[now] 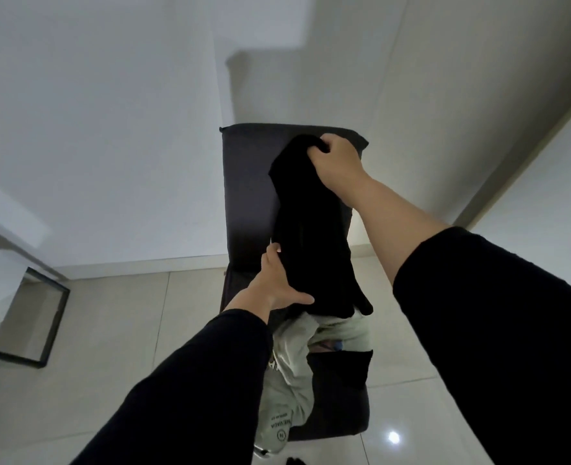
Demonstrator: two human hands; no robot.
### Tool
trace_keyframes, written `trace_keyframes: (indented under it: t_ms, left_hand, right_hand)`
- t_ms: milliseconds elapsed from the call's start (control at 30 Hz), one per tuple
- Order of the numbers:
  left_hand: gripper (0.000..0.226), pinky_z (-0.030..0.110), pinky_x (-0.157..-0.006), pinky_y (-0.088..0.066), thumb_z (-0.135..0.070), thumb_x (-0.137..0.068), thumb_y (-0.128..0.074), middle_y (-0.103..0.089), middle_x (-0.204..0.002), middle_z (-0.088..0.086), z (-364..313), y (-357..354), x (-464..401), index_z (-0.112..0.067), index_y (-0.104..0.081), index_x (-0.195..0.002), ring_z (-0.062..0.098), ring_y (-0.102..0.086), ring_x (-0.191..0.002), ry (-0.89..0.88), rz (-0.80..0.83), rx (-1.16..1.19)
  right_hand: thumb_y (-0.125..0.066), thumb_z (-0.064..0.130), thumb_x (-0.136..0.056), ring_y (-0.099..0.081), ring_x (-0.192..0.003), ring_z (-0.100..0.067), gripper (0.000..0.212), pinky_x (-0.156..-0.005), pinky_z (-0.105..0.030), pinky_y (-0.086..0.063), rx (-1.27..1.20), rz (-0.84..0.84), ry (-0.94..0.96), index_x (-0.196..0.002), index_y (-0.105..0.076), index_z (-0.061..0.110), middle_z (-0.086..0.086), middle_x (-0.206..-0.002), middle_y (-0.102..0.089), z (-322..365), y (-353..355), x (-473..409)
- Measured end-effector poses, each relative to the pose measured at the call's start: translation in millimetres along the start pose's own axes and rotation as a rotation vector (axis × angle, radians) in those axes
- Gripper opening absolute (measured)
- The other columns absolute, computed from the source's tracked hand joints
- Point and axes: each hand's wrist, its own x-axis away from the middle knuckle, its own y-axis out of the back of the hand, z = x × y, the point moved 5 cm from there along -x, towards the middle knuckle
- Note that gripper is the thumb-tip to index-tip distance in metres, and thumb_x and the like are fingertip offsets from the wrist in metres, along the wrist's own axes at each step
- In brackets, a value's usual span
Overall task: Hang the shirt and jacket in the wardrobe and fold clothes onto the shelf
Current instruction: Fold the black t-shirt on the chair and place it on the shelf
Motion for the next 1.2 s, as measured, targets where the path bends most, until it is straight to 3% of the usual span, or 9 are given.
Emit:
trace_keyframes:
  t_ms: [100, 233, 400, 500, 600, 733, 967, 1100, 1200]
  left_hand:
    - [0.104, 0.037, -0.096, -0.047, -0.023, -0.072, -0.082, -0.026, -0.143, 0.001, -10.3, 10.0, -0.7, -0.022, -0.009, -0.146, 0.026, -0.051, -0.120, 0.002, -0.097, -0.021]
    - [0.027, 0.040, -0.082, -0.048, -0.021, -0.096, -0.043, -0.050, -0.121, 0.002, -30.3, 45.4, -8.1, -0.018, -0.049, -0.122, 0.028, -0.059, -0.106, -0.034, -0.337, -0.265]
    - [0.015, 0.038, -0.071, -0.048, -0.011, -0.096, -0.036, -0.058, -0.093, 0.004, -44.4, 96.6, -12.5, -0.014, -0.047, -0.105, 0.026, -0.059, -0.079, 0.008, -0.536, -0.184]
    - [0.020, 0.042, -0.073, -0.054, -0.012, -0.099, -0.027, -0.055, -0.091, 0.003, -57.6, 131.3, -8.8, -0.011, -0.042, -0.112, 0.024, -0.065, -0.074, -0.016, -0.601, 0.162]
    - [0.026, 0.032, -0.071, -0.040, -0.017, -0.102, -0.024, -0.049, -0.086, 0.000, -77.6, 166.1, -2.2, -0.009, -0.044, -0.116, 0.021, -0.051, -0.083, -0.054, -0.689, 0.231]
    - [0.043, 0.029, -0.065, -0.045, -0.056, -0.089, -0.048, -0.056, -0.091, 0.002, -77.4, 197.6, 1.5, -0.020, -0.038, -0.109, 0.019, -0.056, -0.077, -0.083, -0.567, 0.313]
    - [0.077, 0.034, -0.082, -0.044, -0.043, -0.064, -0.083, -0.051, -0.108, -0.003, -82.7, 222.6, 26.2, -0.025, -0.036, -0.122, 0.023, -0.053, -0.097, -0.071, -0.441, -0.173]
    - [0.025, 0.034, -0.074, -0.039, -0.029, -0.092, -0.053, -0.056, -0.101, 0.003, -97.0, 235.9, 35.5, -0.017, -0.053, -0.113, 0.027, -0.057, -0.095, -0.096, -0.527, -0.460]
    - [0.034, 0.033, -0.076, -0.039, -0.030, -0.099, -0.034, -0.059, -0.102, 0.008, -110.8, 246.1, 42.9, -0.014, -0.061, -0.110, 0.031, -0.057, -0.100, -0.136, -0.599, -0.497]
  right_hand:
    - [-0.047, 0.020, -0.093, -0.039, -0.055, -0.007, 0.029, -0.047, -0.015, -0.032, -0.087, -0.046, -0.002, -0.066, -0.040, 0.020, 0.006, -0.063, -0.042, 24.0, 12.3, -11.5]
    - [-0.045, 0.021, -0.095, -0.043, -0.057, -0.007, 0.020, -0.050, -0.018, -0.036, -0.231, -0.117, 0.017, -0.076, -0.046, 0.016, 0.005, -0.068, -0.045, 48.0, 31.4, -23.1]
    - [-0.042, 0.015, -0.096, -0.046, -0.062, -0.005, 0.010, -0.041, -0.006, -0.036, -0.226, -0.127, 0.033, -0.105, -0.048, 0.016, 0.006, -0.079, -0.049, 57.9, 50.7, -30.5]
    - [-0.040, 0.005, -0.092, -0.055, -0.074, -0.008, 0.030, -0.054, -0.008, -0.043, -0.166, -0.109, 0.056, -0.114, -0.057, 0.017, 0.004, -0.097, -0.057, 51.1, 55.9, -29.9]
    - [-0.042, 0.005, -0.091, -0.058, -0.093, -0.017, 0.031, -0.079, -0.022, -0.048, -0.061, -0.146, 0.021, -0.114, -0.064, 0.010, -0.004, -0.106, -0.063, 35.8, 59.6, -31.0]
    - [-0.044, 0.011, -0.092, -0.057, -0.085, -0.021, 0.027, -0.072, -0.027, -0.042, -0.009, -0.241, -0.059, -0.107, -0.065, 0.005, -0.006, -0.092, -0.061, 24.9, 75.7, -32.6]
    - [-0.042, 0.004, -0.083, -0.057, -0.089, -0.021, 0.029, -0.078, -0.028, -0.048, -0.059, -0.345, -0.107, -0.101, -0.056, 0.022, 0.000, -0.101, -0.057, 42.2, 110.9, -25.4]
    - [-0.046, 0.005, -0.079, -0.060, -0.108, -0.020, 0.037, -0.101, -0.039, -0.044, 0.126, -0.366, -0.070, -0.097, -0.064, 0.031, 0.005, -0.113, -0.065, 57.6, 123.8, -16.0]
    - [-0.043, -0.003, -0.080, -0.058, -0.115, -0.023, 0.046, -0.100, -0.030, -0.044, 0.197, -0.375, -0.016, -0.108, -0.071, 0.021, -0.003, -0.120, -0.066, 64.8, 136.8, -9.1]
